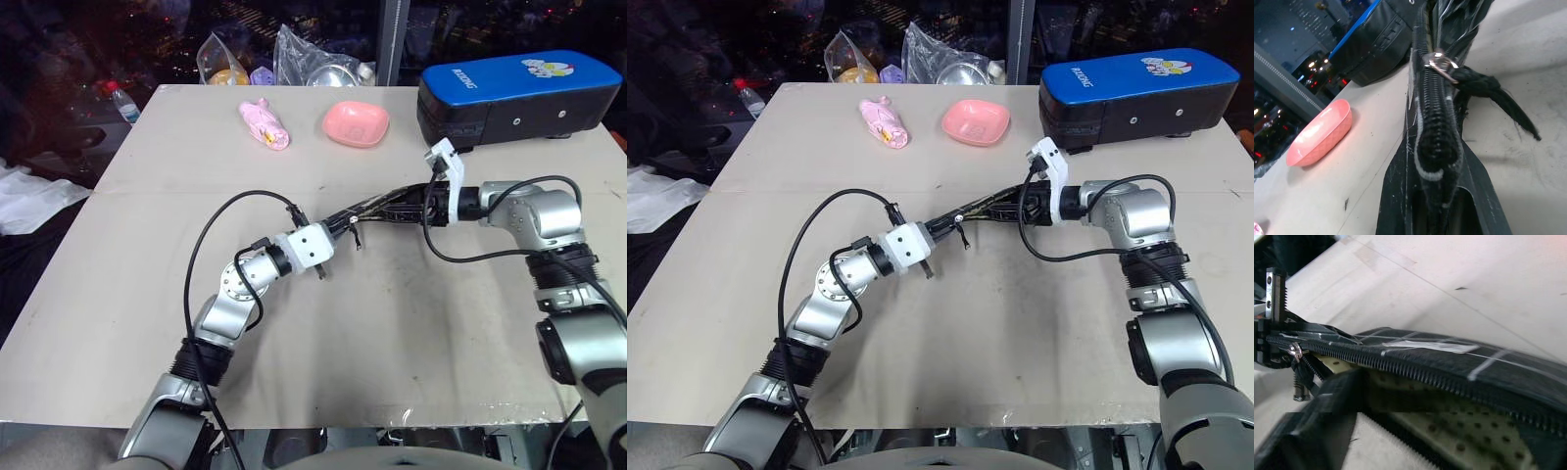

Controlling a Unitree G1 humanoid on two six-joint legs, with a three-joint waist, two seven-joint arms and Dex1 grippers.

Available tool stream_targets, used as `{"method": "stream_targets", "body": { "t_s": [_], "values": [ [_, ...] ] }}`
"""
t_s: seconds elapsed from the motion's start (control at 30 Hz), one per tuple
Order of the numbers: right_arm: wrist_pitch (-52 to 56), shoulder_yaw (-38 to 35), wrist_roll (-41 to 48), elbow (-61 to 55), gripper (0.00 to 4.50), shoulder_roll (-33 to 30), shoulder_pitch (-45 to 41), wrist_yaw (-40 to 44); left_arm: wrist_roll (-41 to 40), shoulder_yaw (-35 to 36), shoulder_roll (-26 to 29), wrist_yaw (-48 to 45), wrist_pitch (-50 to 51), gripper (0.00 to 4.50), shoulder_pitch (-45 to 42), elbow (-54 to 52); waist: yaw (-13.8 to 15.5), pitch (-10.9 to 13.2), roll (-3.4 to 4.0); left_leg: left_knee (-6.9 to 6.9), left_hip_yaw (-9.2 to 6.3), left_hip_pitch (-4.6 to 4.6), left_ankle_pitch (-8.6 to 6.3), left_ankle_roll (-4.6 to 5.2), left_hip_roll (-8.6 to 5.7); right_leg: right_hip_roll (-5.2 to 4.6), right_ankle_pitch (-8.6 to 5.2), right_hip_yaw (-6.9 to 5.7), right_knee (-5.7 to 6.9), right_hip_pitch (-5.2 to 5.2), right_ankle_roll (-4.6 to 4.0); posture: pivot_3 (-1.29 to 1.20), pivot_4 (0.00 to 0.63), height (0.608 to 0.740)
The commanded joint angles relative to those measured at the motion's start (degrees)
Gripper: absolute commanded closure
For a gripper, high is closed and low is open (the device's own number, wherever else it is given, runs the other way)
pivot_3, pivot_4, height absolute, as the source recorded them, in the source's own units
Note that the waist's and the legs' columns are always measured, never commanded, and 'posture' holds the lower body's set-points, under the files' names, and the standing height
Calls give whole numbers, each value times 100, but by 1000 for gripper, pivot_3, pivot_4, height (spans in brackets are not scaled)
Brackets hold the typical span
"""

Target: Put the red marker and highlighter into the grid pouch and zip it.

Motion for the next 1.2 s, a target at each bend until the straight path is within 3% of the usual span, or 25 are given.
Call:
{"method": "stream_targets", "body": {
  "t_s": [0.03,0.23,0.43,0.6,0.8,1.07,1.2],
  "values": [
    [273,-435,296,-825,95,-552,191,220,-104,162,-21,134,60,4500,64,-166,11,0,0,0,-1,0,0,0,0,0,0,-1,0,0,0,0,150,717],
    [968,-1176,1329,-2303,95,-1102,943,299,-226,117,-165,116,117,4500,46,-25,-1,0,-1,-2,-9,-1,-4,7,1,-1,0,-6,-2,1,0,0,150,717],
    [1512,-2025,2603,-3574,95,-659,1973,-263,-261,9,-261,16,70,4500,-108,223,-13,-3,-5,-3,-51,9,-14,23,2,6,0,-11,-1,13,-1,0,150,717],
    [1553,-1894,2779,-3920,95,-643,2379,-589,-266,25,-241,-71,6,4500,-156,285,-3,-2,-4,-1,-52,6,-14,23,-3,1,0,-10,0,12,0,0,150,717],
    [1325,-1017,2087,-4157,95,-581,2890,-1292,-151,-201,-270,-241,-134,4500,-98,176,4,-2,-4,-2,-55,6,-14,24,-3,2,-1,-10,-2,12,0,0,150,717],
    [1698,-1005,2295,-4060,95,614,2770,-2579,-22,-473,-479,-245,-243,4500,-239,531,8,-2,-5,1,-58,5,-13,22,-5,4,-1,-11,-1,13,0,0,150,717],
    [1805,-1061,2326,-3979,95,900,2726,-2932,-5,-475,-520,-244,-295,4500,-314,684,10,-2,-5,1,-57,4,-13,23,-6,4,0,-12,-1,13,0,0,150,717]
  ]
}}
